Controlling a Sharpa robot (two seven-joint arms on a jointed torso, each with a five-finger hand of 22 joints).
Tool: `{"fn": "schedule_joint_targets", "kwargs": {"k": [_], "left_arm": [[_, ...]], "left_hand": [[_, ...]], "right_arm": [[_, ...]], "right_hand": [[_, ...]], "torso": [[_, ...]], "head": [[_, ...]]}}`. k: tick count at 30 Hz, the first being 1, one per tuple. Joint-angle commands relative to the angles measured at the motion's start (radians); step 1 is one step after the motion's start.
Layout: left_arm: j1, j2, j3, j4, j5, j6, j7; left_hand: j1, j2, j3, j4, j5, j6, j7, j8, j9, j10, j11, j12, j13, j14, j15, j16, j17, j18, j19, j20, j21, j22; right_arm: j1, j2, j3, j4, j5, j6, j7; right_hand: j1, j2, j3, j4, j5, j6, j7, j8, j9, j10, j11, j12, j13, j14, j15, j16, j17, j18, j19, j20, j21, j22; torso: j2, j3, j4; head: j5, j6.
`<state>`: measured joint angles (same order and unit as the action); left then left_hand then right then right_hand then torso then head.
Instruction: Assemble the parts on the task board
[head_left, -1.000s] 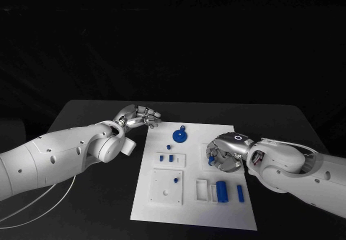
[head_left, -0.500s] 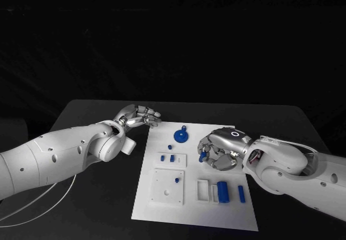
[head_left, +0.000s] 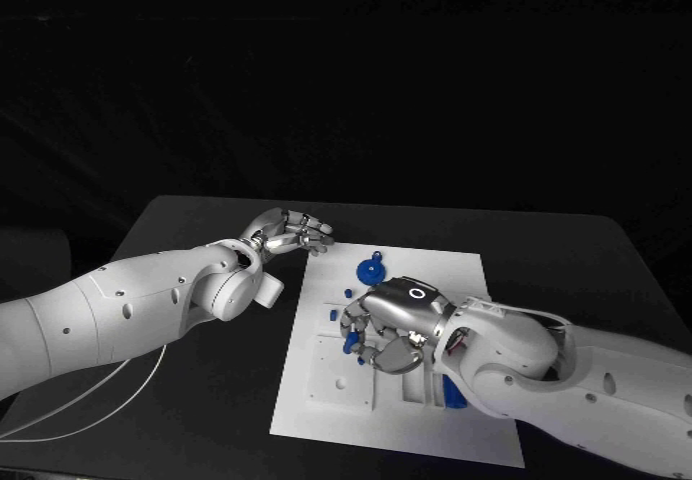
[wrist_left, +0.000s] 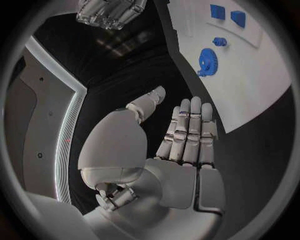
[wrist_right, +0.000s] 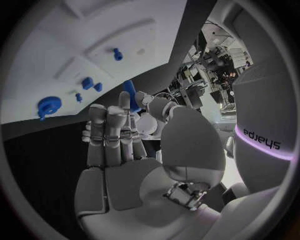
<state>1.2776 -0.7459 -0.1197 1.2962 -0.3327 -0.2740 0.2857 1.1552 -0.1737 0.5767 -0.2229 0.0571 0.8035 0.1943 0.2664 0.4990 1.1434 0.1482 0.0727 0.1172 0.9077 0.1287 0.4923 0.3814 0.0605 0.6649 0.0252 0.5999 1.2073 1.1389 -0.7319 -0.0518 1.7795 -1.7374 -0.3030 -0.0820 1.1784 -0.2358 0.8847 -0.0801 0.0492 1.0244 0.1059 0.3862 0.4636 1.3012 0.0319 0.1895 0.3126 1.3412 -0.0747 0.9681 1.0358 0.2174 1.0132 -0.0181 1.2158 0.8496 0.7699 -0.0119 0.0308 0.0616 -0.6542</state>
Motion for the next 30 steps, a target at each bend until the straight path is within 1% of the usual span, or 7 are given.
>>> {"fn": "schedule_joint_targets", "kwargs": {"k": [1, 8, 10, 14, 18, 26, 30], "left_arm": [[0.0, 0.007, 0.001, -0.004, 0.014, -0.003, 0.02], [0.0, 0.013, 0.001, -0.007, 0.014, -0.003, 0.018], [0.0, 0.015, 0.001, -0.008, 0.014, -0.002, 0.017], [0.0, 0.016, 0.001, -0.008, 0.014, 0.0, 0.016], [0.0, 0.015, 0.001, -0.008, 0.013, -0.001, 0.017], [0.0, 0.014, 0.001, -0.008, -0.001, 0.001, 0.014], [0.0, 0.011, 0.001, -0.01, -0.001, 0.0, 0.014]], "left_hand": [[0.009, 0.004, 0.0, 0.008, 0.003, -0.006, -0.001, 0.002, -0.001, -0.005, -0.002, 0.0, -0.001, 0.002, 0.002, -0.006, 0.002, 0.013, 0.004, 0.005, -0.005, 0.001], [0.013, 0.006, 0.001, 0.005, 0.003, -0.007, -0.001, 0.002, -0.001, -0.005, -0.002, 0.0, -0.001, 0.002, 0.002, -0.008, 0.003, 0.013, 0.004, 0.005, -0.006, 0.002], [0.013, 0.006, 0.001, 0.005, 0.003, -0.007, -0.001, 0.002, -0.001, -0.005, -0.002, 0.0, -0.001, 0.002, 0.002, -0.008, 0.004, 0.013, 0.004, 0.005, -0.006, 0.002], [0.013, 0.006, 0.0, 0.005, 0.003, -0.007, -0.001, 0.002, -0.001, -0.005, -0.002, 0.0, -0.001, 0.002, 0.002, -0.008, 0.004, 0.013, 0.004, 0.005, -0.006, 0.002], [0.013, 0.006, 0.0, 0.005, 0.003, -0.007, -0.001, 0.002, -0.001, -0.005, -0.002, 0.0, -0.001, 0.001, 0.002, -0.009, 0.004, 0.013, 0.004, 0.005, -0.006, 0.002], [0.015, 0.005, 0.0, 0.002, 0.003, -0.009, -0.001, 0.003, -0.001, -0.007, -0.001, -0.001, -0.001, 0.001, 0.002, -0.011, 0.006, 0.013, 0.003, 0.005, -0.008, 0.003], [0.021, 0.002, 0.0, -0.003, 0.002, -0.01, -0.001, 0.003, -0.002, -0.007, -0.001, -0.001, -0.002, 0.0, 0.002, -0.013, 0.008, 0.013, 0.003, 0.005, -0.009, 0.004]], "right_arm": [[-0.007, 0.04, 0.002, -0.016, -0.054, 0.001, 0.023], [-0.034, 0.099, -0.006, -0.046, -0.073, 0.024, 0.023], [-0.039, 0.107, -0.014, -0.058, -0.076, 0.03, 0.023], [-0.049, 0.115, -0.024, -0.072, -0.082, 0.043, 0.022], [-0.058, 0.109, -0.026, -0.075, -0.086, 0.056, 0.021], [-0.059, 0.096, -0.03, -0.075, -0.084, 0.081, 0.018], [-0.059, 0.084, -0.031, -0.074, -0.084, 0.088, 0.017]], "right_hand": [[0.009, 0.0, 0.007, 0.0, 0.0, 0.008, -0.002, 0.006, 0.014, 0.006, -0.001, 0.004, 0.001, -0.001, -0.006, 0.006, 0.001, 0.044, 0.004, -0.002, 0.005, 0.001], [0.009, 0.003, 0.007, -0.002, 0.0, 0.007, -0.002, 0.005, 0.014, 0.004, -0.001, 0.004, 0.001, -0.002, -0.006, 0.006, 0.0, 0.044, 0.004, -0.002, 0.005, 0.002], [0.009, 0.004, 0.007, -0.002, 0.0, 0.006, -0.002, 0.005, 0.014, 0.004, 0.0, 0.004, 0.002, -0.002, -0.005, 0.006, 0.0, 0.044, 0.004, -0.002, 0.004, 0.002], [0.008, 0.005, 0.006, -0.004, 0.0, 0.006, -0.001, 0.005, 0.015, 0.003, 0.0, 0.004, 0.002, -0.003, -0.005, 0.006, 0.0, 0.044, 0.004, -0.003, 0.004, 0.002], [0.008, 0.006, 0.006, -0.005, 0.0, 0.005, -0.001, 0.005, 0.015, 0.003, 0.0, 0.004, 0.002, -0.003, -0.005, 0.006, -0.001, 0.044, 0.004, -0.003, 0.004, 0.003], [0.006, 0.008, 0.002, -0.01, 0.0, 0.005, -0.001, 0.005, 0.016, 0.003, 0.0, 0.005, 0.003, -0.004, -0.005, 0.007, -0.001, 0.044, 0.003, -0.003, 0.005, 0.004], [0.005, 0.009, 0.0, -0.013, 0.0, 0.005, -0.001, 0.005, 0.017, 0.002, 0.0, 0.006, 0.003, -0.004, -0.005, 0.008, -0.002, 0.044, 0.003, -0.003, 0.005, 0.004]], "torso": [[0.001, -0.0005, 0.0041], [0.002, -0.0026, 0.0029], [0.002, -0.0029, 0.0034], [0.002, -0.0008, 0.0026], [0.003, 0.0007, 0.0015], [0.002, 0.0024, -0.0014], [0.002, 0.0018, -0.0001]], "head": [[0.012, 0.001], [0.027, -0.003], [0.03, -0.004], [0.039, -0.01], [0.05, -0.015], [0.055, -0.019], [0.048, -0.018]]}}
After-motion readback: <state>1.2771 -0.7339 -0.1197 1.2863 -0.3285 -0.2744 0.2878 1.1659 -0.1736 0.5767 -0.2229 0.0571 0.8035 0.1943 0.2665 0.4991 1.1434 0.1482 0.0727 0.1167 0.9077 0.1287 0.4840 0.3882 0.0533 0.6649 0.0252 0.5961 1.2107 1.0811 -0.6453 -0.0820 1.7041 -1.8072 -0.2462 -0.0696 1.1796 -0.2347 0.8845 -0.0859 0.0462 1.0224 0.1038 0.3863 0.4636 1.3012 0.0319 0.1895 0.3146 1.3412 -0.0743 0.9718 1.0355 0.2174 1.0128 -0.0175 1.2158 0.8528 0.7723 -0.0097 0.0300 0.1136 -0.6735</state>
